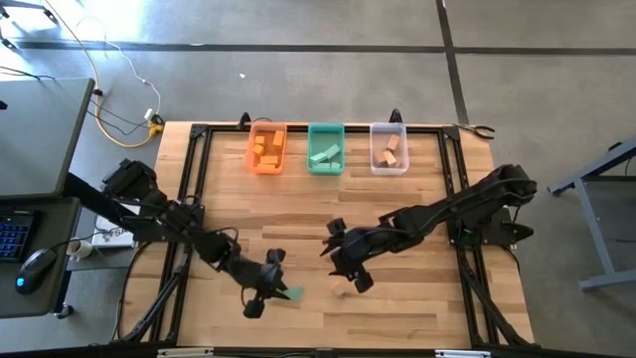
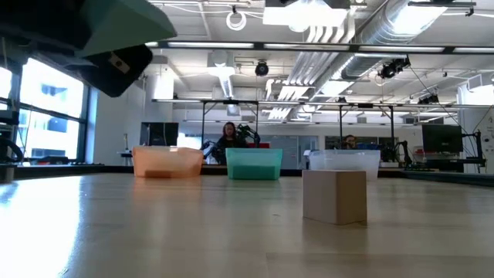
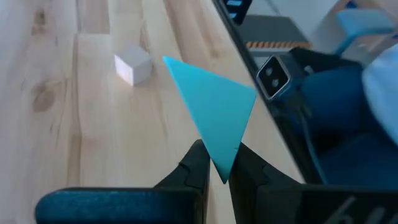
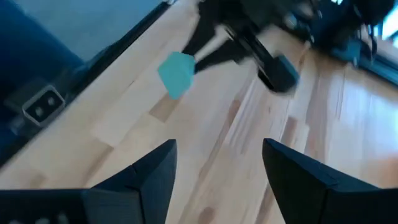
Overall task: Sort & place blocks by color
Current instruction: Put the blue block into the blue bin
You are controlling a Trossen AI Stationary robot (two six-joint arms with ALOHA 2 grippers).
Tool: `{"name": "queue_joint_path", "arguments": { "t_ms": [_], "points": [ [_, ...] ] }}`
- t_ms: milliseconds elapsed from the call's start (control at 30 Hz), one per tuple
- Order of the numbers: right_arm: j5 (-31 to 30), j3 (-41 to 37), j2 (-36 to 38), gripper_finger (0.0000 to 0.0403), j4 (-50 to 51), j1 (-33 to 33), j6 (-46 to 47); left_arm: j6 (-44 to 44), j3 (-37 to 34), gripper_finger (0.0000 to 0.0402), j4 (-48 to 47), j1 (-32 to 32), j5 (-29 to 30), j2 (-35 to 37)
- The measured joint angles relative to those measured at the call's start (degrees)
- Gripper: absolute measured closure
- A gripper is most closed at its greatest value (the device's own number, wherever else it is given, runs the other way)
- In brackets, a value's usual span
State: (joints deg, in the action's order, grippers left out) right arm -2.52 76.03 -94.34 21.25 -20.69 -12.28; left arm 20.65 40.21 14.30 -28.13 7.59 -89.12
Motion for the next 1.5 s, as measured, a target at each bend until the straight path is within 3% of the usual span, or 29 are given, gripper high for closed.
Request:
{"name": "queue_joint_path", "arguments": {
  "t_ms": [233, 600, 867, 1300, 1400, 1500],
  "points": [
    [4.7, 0.0, -1.0, 0.0182, -6.6, 0.0, -10.4, 0.2, 0.0, 0.038, 4.5, 5.8, -9.3, 0.0],
    [7.7, 0.0, -2.5, 0.0187, -10.1, 0.0, -12.5, 0.3, 0.1, 0.038, 14.5, 11.8, -18.7, 0.0],
    [9.7, 0.0, -3.4, 0.0187, -12.4, 0.0, -12.9, 0.3, 0.1, 0.038, 17.2, 14.2, -19.2, 0.1],
    [6.2, 0.0, -4.1, 0.0191, -12.5, 0.4, -13.3, -0.3, 2.6, 0.038, 17.3, 16.2, -22.4, 0.1],
    [5.6, 0.0, -4.1, 0.0216, -12.1, 0.4, -13.2, -0.3, 2.6, 0.038, 17.3, 16.5, -22.4, 0.1],
    [5.6, 0.0, -4.1, 0.0267, -12.1, 0.4, -13.3, -0.3, 2.6, 0.038, 17.2, 17.0, -22.5, 0.1]
  ]
}}
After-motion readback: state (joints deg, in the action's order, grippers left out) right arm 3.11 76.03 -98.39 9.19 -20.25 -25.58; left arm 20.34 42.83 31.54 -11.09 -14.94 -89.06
